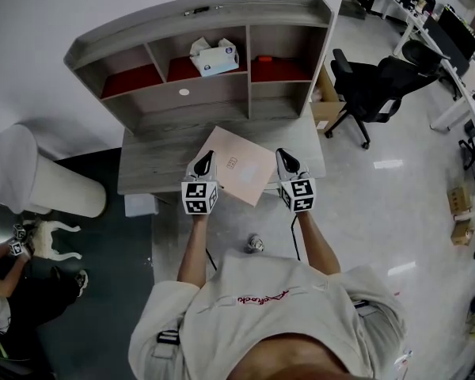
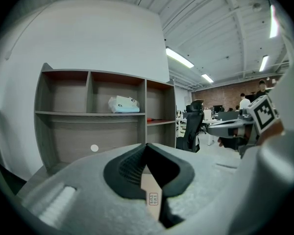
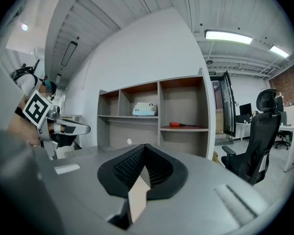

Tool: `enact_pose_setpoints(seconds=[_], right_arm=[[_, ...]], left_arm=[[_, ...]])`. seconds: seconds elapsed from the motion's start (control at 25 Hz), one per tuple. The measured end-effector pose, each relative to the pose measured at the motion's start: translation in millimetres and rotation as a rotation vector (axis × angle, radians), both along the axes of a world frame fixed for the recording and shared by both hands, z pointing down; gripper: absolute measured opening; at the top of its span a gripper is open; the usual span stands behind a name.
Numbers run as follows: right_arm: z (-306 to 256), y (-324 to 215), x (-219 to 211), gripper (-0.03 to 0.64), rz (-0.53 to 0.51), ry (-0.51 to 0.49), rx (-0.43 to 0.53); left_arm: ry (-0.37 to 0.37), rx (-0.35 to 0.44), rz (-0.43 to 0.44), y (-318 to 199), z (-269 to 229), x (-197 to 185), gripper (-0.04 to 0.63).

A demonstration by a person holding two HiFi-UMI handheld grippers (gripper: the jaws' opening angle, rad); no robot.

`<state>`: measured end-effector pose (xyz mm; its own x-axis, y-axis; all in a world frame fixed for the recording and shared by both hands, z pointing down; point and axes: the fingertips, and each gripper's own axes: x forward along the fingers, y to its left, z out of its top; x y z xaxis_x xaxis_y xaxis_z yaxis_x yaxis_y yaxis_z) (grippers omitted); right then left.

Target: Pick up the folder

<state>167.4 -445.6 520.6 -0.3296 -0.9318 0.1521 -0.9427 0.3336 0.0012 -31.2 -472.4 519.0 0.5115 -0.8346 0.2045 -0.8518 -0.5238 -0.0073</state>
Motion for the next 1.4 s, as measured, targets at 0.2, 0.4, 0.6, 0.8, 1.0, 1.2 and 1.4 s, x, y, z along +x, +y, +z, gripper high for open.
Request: enact_pose_setpoints(seconds=[0.2,0.4,0.6,0.8,1.0,1.2,1.4], right_arm=[[9,-12,-1,0.006,-0.004,-0.007,-0.021],[23,-13,-9,0.008,-0.007,-0.004,-0.053],[30,-16,-20,0.008,0.006,-0.004,-0.085],[42,-13,-34,0.008,0.01,0.002,-0.115],[61,-7,-41,0.006,0.016,0.003,-0.153],[85,3,-46,0.008,0.017,0.007,-0.203],[106,13,-47,0.008,0.022,-0.002,-0.243]], left_arm=[[-0.006,-0.021,-0.009,-14,8,-5,0.0],[-0.017,-0.051,0.004,-15,20,-10,0.0],[-0.015,-0.08,0.028,-18,31,-18,0.0],[-0.011,-0.122,0.053,-15,49,-23,0.0],[0.0,-0.162,0.064,-11,68,-27,0.0],[0.013,-0.197,0.07,-4,86,-25,0.0],[0.012,-0.238,0.081,6,109,-21,0.0]])
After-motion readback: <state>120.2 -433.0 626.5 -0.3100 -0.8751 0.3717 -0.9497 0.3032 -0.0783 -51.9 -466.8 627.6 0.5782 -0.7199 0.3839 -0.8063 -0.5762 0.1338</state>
